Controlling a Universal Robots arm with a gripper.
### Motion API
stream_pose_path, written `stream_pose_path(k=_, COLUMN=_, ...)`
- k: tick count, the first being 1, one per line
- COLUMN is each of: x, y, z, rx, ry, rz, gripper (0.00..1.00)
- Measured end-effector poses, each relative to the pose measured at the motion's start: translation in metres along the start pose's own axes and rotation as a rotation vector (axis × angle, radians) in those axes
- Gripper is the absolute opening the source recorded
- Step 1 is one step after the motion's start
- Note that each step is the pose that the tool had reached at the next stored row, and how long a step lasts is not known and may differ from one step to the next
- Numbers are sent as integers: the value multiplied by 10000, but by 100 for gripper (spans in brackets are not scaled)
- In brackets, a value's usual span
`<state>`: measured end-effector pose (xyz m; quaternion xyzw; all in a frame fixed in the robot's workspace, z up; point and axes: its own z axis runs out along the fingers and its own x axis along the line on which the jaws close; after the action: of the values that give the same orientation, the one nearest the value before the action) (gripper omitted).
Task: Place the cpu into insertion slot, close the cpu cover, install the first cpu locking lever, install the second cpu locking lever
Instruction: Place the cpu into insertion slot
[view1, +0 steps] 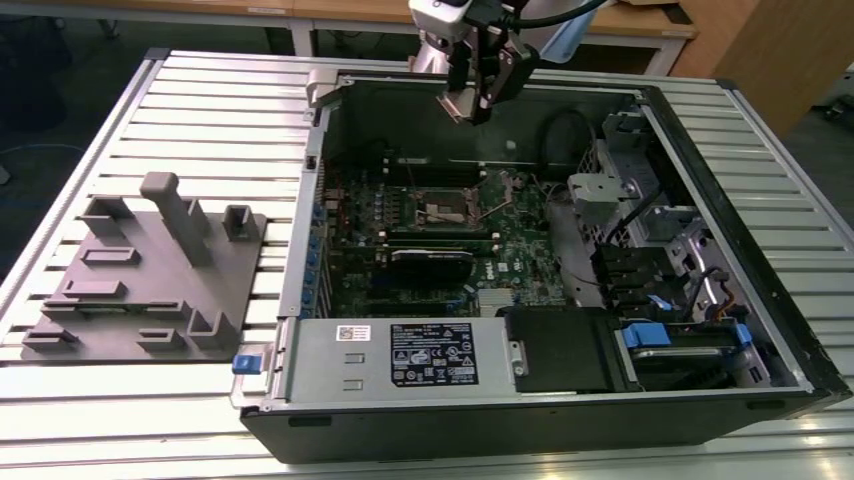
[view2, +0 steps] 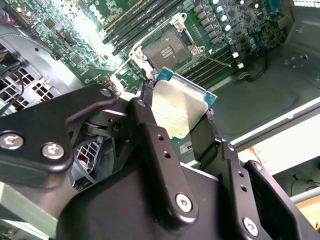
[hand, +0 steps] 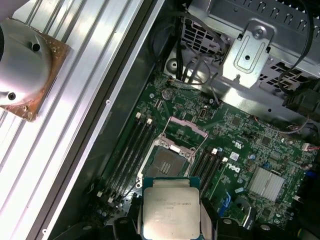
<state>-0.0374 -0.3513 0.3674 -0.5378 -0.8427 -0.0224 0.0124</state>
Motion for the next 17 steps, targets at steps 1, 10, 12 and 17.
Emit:
stream_pose_path(k=1, x=0, y=0, z=0, rx=0, ry=1, rz=0, gripper=54)
stream_pose_path(k=10, x=0, y=0, z=0, rx=4, ry=-2, rz=0, gripper=54)
stream_pose_path(k=12, x=0, y=0, z=1, rx=7, ry=-14, rz=8, gripper=54)
stream_pose_path(k=17, x=2, y=-4, z=4, rx=7, ry=-67, rz=452, gripper=54)
